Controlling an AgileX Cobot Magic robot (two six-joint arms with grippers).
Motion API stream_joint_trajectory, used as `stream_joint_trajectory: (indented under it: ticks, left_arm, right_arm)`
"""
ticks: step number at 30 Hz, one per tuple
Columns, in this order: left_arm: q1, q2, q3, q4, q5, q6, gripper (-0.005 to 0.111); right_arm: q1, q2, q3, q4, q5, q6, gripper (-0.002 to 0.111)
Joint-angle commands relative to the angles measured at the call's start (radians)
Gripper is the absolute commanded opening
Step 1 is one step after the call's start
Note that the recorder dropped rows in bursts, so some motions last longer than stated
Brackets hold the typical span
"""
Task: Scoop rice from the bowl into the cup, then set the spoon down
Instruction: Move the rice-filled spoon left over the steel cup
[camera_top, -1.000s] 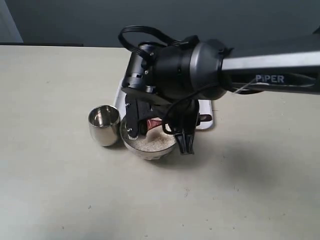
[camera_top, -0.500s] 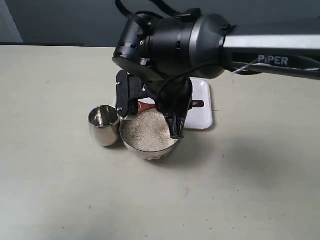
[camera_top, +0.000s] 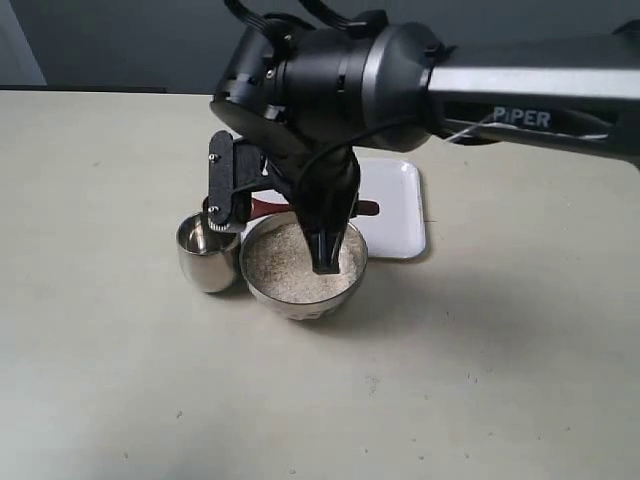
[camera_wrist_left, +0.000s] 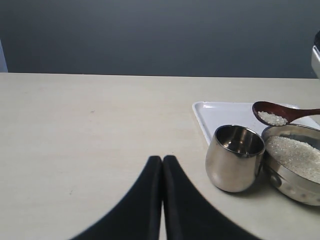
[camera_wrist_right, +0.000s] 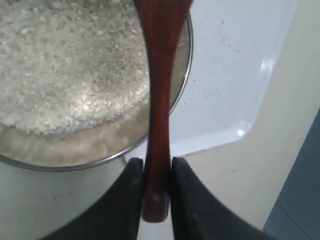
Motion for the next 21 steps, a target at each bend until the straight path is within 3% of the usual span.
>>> stream_joint_trajectory:
  ticks: [1, 21]
  left_arm:
    - [-0.007, -0.005, -0.004, 0.001, -0.016, -0.007, 0.001]
    - [-0.007, -0.005, -0.004, 0.001, -0.016, -0.007, 0.001]
  right_arm:
    - [-0.004, 0.033, -0.029, 0.006, 0.003, 0.003, -0.001]
    - [0.067, 0.076, -0.036, -0.188, -0.045, 0.105, -0.001]
